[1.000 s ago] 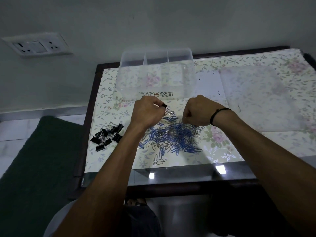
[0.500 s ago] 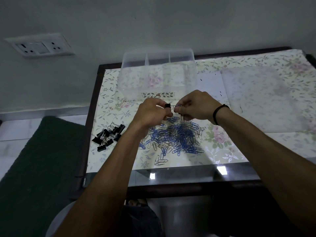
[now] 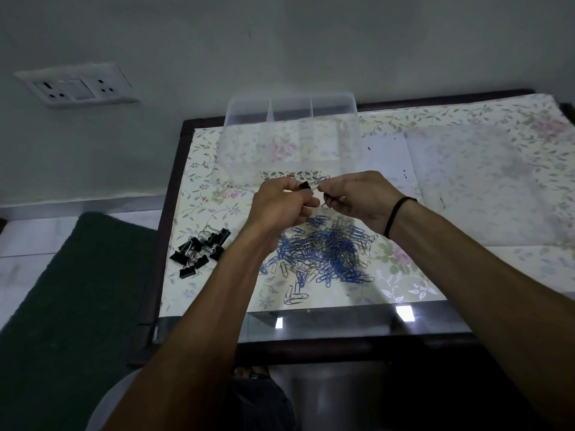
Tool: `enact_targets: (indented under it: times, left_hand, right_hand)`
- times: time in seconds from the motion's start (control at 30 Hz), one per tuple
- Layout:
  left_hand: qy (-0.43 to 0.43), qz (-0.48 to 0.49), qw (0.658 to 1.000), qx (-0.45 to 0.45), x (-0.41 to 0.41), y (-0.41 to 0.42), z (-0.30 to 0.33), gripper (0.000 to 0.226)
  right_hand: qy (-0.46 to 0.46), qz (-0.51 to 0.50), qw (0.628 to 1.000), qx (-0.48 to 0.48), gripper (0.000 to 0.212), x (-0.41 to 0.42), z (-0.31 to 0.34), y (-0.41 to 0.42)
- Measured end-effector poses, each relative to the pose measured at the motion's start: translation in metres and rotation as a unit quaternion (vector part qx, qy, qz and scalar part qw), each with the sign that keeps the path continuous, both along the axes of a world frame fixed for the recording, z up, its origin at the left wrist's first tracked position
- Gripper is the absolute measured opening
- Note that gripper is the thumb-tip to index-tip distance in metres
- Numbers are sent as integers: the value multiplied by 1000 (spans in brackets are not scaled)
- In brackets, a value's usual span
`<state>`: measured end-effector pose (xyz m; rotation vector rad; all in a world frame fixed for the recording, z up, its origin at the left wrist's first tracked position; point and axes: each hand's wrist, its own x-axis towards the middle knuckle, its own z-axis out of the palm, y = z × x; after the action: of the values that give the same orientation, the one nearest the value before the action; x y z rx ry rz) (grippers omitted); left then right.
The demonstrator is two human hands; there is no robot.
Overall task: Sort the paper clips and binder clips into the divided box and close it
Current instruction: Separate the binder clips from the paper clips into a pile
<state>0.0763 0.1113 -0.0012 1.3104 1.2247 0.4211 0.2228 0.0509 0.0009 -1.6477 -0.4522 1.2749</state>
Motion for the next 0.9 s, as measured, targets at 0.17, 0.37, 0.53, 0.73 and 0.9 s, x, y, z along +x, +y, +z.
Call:
enact_targets:
  times: [0.17,0.37,0.53,0.73,0.9]
  left_hand:
    - [-37,28,998,-43,-3,0,-1,11]
    - [-43,33,998,-9,-5,2,-4,6]
    - [-37,38,999,-12,-6,0,-2,6]
    - [64,39,976,204,-8,3,-4,9]
    - [118,26,937,327,-13,7,1,11]
  right_hand:
    - [-57,12,998,33,5,3,-8,1]
    - [-144,91,985,30,7,4,-11,1]
    - [-148,92,985,11,8,4,-5,1]
    - [-45,45,998,-14,15,-2,4,3]
    - [-148,48,987,-39,16,13,9,1]
